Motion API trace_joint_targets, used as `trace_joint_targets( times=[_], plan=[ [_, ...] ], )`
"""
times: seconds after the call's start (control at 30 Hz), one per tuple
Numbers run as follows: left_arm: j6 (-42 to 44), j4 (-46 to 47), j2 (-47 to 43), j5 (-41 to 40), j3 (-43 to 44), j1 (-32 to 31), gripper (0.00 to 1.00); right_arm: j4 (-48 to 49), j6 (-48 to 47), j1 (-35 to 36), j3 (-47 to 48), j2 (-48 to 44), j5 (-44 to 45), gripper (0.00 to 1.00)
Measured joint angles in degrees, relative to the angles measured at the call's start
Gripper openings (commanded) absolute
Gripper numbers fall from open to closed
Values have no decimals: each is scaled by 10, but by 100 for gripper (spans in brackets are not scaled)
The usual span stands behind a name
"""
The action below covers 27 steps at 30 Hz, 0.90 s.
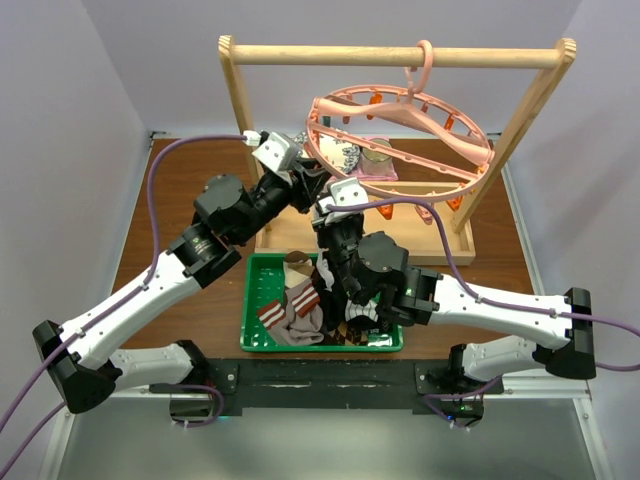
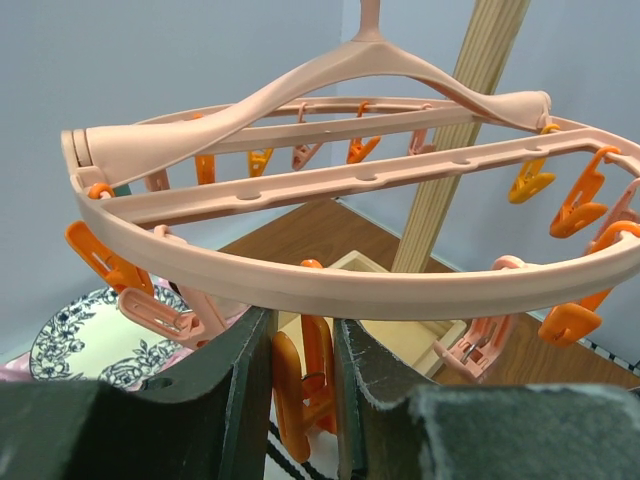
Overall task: Clip the socks to the hanger
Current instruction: Clamp the sock onto the hanger.
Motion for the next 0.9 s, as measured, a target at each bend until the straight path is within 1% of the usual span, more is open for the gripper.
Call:
trace_joint_targets(
  times=[0.2,0.27,0.3,0.43,0.5,0.6,0.67,0.7,0.73,0.8,0.87,0.9],
  plan=[
    [0,10,-2,-1,0,4,0,0,9,0,7,0,-12,0],
    [0,11,-2,-1,-1,5,7,0,10,0,7,0,-13,0],
    [0,13,-2,-1,-3,5,10,0,11,0,7,0,-12,0],
    [0,19,-5,-2,-9,6,26,0,14,0,7,0,-12,0],
    [0,19,-5,-2,-9,6,26,0,17,0,7,0,-12,0],
    [0,19,-6,-2,-9,6,39,0,19,0,7,0,-13,0],
    [0,19,-7,-4,-9,7,39,0,20,0,7,0,-12,0],
    [0,19,-8,-4,-9,8,42,0,21,0,7,0,-12,0],
    [-1,19,-9,-4,-10,9,47,1,22,0,7,0,-14,0],
    [-2,20,-13,-6,-14,10,64,0,22,0,7,0,-14,0],
    [-5,23,-17,-9,-16,14,68,-2,22,0,7,0,-11,0],
    [-9,23,-19,-10,-17,16,75,-1,22,0,7,0,-12,0]
  ],
)
